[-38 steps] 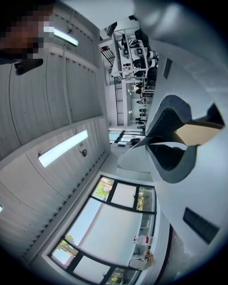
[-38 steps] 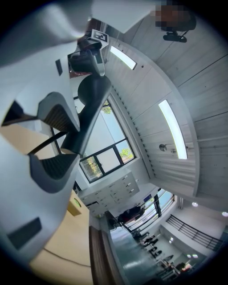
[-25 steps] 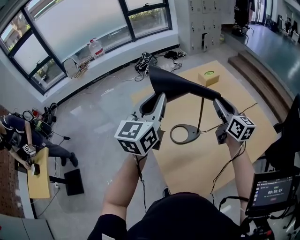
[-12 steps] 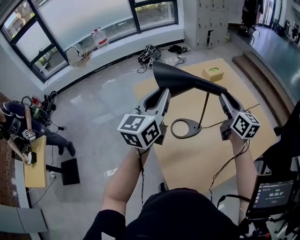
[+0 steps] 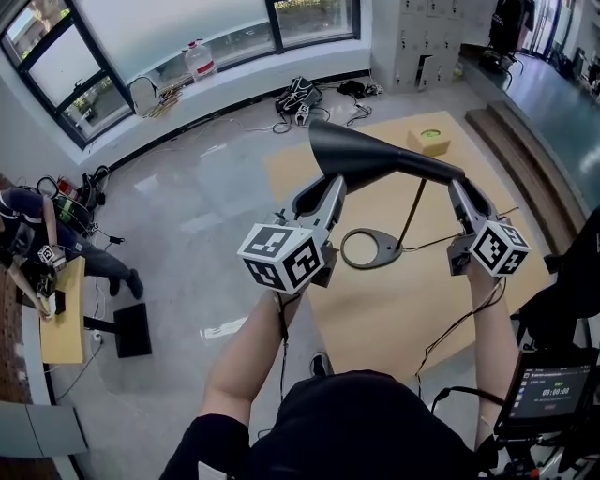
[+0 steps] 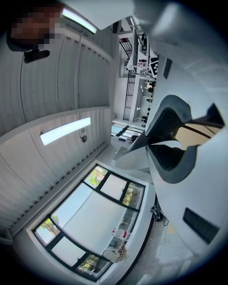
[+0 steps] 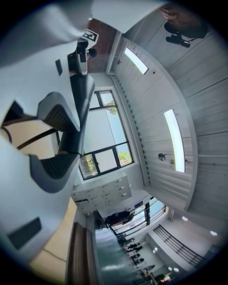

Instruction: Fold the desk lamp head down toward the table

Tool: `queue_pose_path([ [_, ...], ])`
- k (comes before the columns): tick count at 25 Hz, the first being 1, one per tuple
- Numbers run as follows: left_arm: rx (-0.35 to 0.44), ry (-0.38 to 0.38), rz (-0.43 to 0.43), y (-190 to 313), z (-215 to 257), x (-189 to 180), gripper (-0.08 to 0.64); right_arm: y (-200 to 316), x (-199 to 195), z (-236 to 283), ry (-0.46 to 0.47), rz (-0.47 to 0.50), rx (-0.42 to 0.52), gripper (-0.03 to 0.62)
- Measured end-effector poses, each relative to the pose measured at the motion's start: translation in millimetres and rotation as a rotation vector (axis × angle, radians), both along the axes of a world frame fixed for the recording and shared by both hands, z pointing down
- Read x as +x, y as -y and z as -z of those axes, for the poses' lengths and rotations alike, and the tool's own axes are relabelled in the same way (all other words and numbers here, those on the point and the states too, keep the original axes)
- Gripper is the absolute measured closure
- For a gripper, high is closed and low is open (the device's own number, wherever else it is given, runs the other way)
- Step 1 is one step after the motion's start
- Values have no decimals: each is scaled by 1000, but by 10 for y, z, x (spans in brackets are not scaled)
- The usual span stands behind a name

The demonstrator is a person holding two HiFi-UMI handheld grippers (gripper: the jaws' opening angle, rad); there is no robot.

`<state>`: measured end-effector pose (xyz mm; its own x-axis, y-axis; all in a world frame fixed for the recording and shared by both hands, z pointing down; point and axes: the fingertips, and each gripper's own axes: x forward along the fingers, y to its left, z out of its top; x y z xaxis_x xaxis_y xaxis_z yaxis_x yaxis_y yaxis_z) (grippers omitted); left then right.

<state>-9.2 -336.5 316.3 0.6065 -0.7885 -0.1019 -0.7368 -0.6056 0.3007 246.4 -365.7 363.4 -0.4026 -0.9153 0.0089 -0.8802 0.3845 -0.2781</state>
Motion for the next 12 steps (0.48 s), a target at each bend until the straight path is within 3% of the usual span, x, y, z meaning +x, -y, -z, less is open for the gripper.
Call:
queue_pose_path([
  [12, -27, 2, 38, 22, -243, -21, 476, 31, 4, 67, -63, -10, 3, 436],
])
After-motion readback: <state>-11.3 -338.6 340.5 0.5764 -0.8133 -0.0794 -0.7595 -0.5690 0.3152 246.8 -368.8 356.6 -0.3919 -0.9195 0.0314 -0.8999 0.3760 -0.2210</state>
